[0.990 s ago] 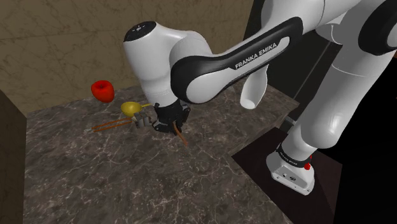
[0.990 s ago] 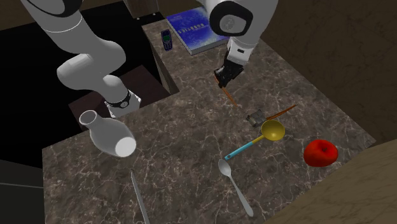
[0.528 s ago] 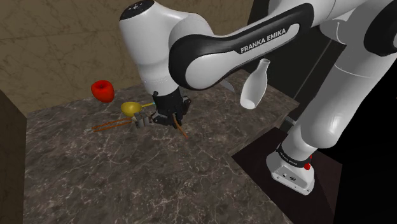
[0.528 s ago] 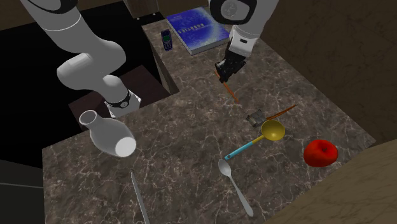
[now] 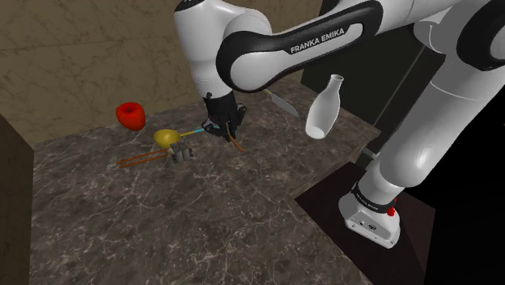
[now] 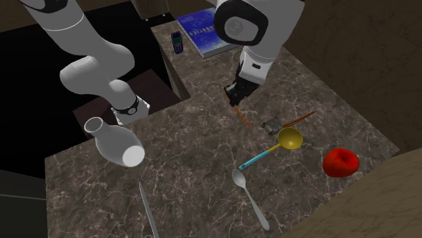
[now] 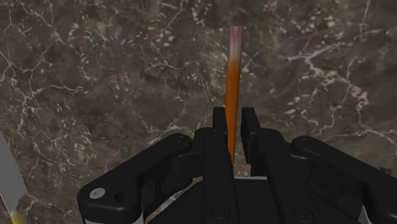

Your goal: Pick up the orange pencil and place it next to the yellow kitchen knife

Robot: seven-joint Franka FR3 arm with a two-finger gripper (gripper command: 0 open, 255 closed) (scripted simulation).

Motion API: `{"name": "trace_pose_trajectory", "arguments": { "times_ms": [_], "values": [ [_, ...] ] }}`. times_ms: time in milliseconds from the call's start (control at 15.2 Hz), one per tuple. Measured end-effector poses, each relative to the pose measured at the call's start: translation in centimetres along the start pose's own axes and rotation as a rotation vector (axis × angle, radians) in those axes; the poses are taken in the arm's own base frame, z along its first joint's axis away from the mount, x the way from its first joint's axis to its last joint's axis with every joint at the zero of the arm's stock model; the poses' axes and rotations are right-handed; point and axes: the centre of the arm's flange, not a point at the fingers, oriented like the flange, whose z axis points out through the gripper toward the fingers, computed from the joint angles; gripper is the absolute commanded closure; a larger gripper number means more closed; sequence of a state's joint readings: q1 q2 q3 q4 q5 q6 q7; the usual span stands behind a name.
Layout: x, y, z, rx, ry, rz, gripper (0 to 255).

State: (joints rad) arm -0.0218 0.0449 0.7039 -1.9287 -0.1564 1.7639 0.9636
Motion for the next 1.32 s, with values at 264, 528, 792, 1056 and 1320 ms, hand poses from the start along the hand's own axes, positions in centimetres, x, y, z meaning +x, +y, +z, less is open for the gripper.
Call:
{"name": "trace_pose_trajectory", "arguments": {
  "times_ms": [264, 528, 792, 1056, 1320],
  "values": [
    [4.3, 3.6, 0.3, 0.001, 0.000, 0.000, 255],
    [8.5, 6.9, 1.3, 0.000, 0.000, 0.000, 255],
    [12.3, 10.1, 1.9, 0.001, 0.000, -0.001, 255],
    [16.5, 13.8, 2.6, 0.001, 0.000, 0.000, 255],
    [20.1, 17.0, 3.1, 0.001, 0.000, -0.001, 255]
  ]
}}
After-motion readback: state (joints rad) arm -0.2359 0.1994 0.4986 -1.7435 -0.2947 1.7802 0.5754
